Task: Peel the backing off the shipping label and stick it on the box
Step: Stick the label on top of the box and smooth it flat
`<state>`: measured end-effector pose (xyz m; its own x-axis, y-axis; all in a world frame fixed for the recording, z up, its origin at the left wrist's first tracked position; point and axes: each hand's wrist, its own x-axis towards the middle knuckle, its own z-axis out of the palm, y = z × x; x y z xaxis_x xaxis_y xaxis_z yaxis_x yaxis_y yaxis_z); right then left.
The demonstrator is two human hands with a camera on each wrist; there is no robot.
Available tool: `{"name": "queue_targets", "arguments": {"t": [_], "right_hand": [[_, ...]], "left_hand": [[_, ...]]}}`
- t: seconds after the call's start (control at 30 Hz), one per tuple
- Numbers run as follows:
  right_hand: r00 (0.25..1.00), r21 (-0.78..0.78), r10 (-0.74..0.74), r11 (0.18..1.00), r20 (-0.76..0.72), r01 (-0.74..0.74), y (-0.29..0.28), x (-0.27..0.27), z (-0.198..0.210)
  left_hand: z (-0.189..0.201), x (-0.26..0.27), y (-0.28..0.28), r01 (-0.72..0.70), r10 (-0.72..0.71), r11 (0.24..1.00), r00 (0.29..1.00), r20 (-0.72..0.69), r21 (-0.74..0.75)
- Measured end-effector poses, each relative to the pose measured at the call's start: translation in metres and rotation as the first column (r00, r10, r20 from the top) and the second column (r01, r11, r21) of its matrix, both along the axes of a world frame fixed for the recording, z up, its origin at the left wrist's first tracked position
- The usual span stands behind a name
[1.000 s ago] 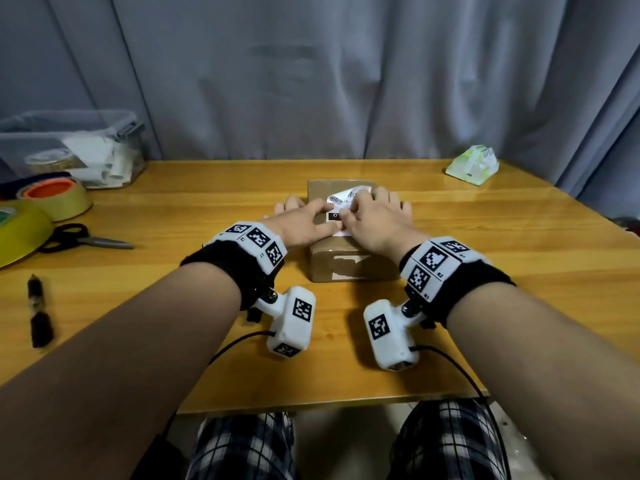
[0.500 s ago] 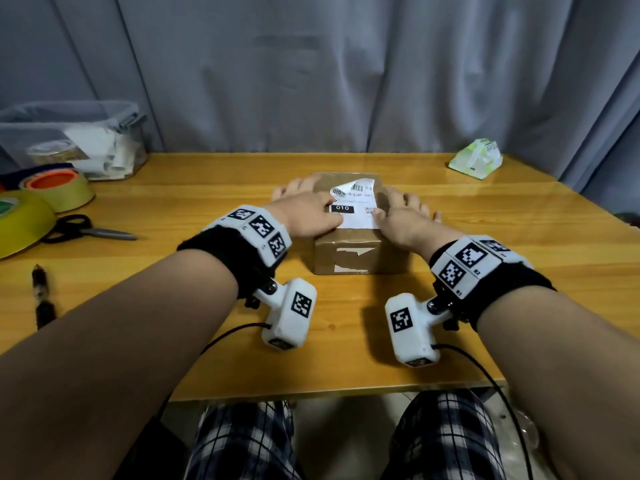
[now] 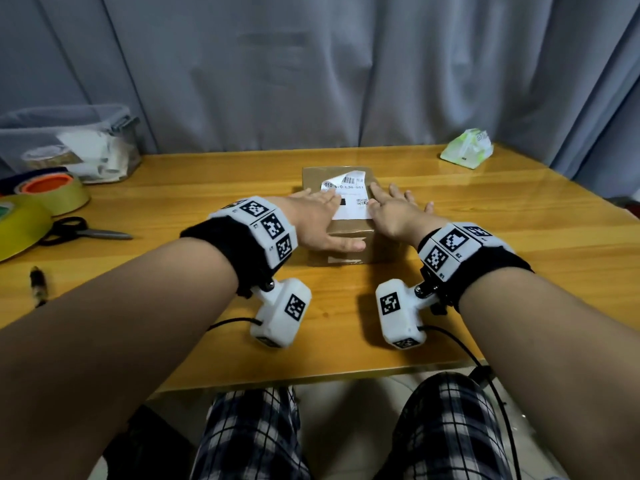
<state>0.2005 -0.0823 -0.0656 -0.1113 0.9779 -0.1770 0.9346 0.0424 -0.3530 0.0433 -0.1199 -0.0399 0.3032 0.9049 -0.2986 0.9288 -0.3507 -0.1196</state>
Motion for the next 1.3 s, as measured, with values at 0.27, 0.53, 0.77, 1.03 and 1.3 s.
{"name": "queue_targets", "arguments": {"t": [0.27,0.53,0.77,1.03,1.3], "right_hand": [[1.0,0.001,-0.018,1.0,0.014,0.018,-0.003,-0.002,-0.001],[0.935,0.286,0.25,0.904,0.25,-0.318,-0.019,-0.009,0.012],[0.835,0.038,0.442,0.877,0.327,-0.478,-0.029,-0.025,0.008],[0.836,0.07,0.399,0.888,0.377,-0.455,-0.035,0.004,0.013],[0.83,0.146,0.427,0.852,0.359,-0.502,-0.038,-0.014,0.008]], "left_hand": [[-0.008,-0.003,-0.01,0.086,-0.087,0.996,0.976,0.198,0.013],[0.01,-0.021,-0.004,0.069,-0.078,0.975,0.996,0.036,0.211],[-0.016,-0.017,0.001,-0.057,0.054,0.992,0.998,0.031,0.113],[-0.015,-0.017,0.003,-0.074,0.073,0.992,0.997,0.009,0.1],[-0.01,-0.009,0.0,-0.065,0.069,0.994,0.997,-0.037,0.092]]}}
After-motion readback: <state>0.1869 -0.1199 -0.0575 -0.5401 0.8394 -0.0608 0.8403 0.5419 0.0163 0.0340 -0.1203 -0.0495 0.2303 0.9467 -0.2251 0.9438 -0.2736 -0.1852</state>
